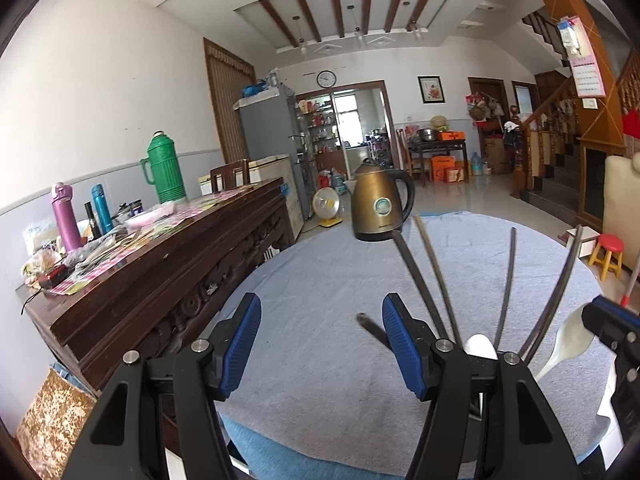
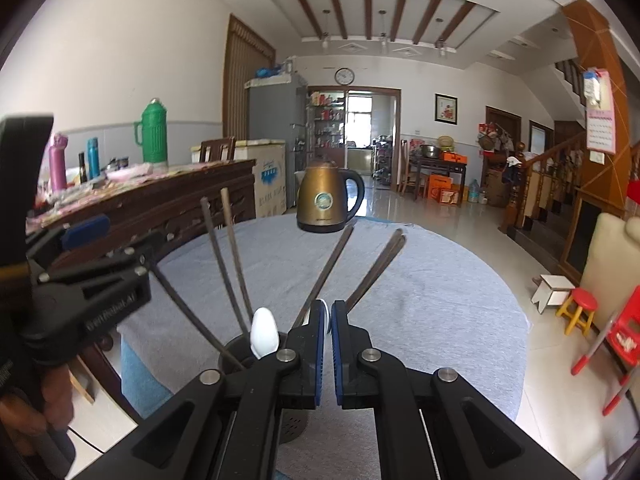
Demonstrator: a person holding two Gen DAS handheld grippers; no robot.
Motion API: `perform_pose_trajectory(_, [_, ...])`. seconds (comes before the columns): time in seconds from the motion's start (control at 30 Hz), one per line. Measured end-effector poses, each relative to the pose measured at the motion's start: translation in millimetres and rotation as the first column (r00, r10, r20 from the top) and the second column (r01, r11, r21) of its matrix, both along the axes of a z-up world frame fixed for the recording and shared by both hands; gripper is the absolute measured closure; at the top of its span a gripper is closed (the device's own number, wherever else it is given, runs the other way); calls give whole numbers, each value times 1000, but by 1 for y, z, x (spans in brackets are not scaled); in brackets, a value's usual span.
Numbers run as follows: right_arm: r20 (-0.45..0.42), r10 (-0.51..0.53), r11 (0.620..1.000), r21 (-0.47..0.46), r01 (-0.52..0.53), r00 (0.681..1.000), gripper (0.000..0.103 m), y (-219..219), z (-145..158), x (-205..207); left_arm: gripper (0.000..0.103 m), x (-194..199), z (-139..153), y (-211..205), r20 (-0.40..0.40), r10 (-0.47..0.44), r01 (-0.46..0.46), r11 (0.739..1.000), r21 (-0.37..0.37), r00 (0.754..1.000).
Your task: Organize utensils
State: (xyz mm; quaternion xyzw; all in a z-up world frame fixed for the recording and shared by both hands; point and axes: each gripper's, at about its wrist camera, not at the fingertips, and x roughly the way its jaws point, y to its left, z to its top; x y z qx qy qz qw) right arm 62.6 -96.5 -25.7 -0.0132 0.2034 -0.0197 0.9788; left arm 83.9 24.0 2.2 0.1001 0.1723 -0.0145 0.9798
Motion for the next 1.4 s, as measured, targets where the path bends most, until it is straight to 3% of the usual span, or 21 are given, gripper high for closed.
perform_pose_trajectory(0.2, [-69,22,1000,-20,-23,997,98,13,-10,16,39,-5,1,3,3,-7,7,1000,-3,1000])
perform_pose_trajectory(0.37, [-146,34,995,98,-19,989,92,-3,-14,26,33,-7,3,8,-1,-3,3,1000,-8,1000])
perform_pose_trajectory(0.53, [-95,-2,973,229,24,995,49,-34,-3,10,33,-11,4,13,-14,6,-6,1000,-17,1000])
perform_pose_trajectory(0.73, [-59,-50,966,251,64,997,49,-51,11,-3,31,-14,6,16,-36,9,-9,1000,-27,999])
perform_pose_trajectory(0.87, [-65,-65,960,267,80,996,49,-57,14,-9,24,-18,9,19,-42,8,-9,999,-31,999])
perform_pose_trajectory(1.4, [-100,12,964,265,15,995,43,-30,13,-16,22,-24,2,30,-146,55,-55,998,3,988])
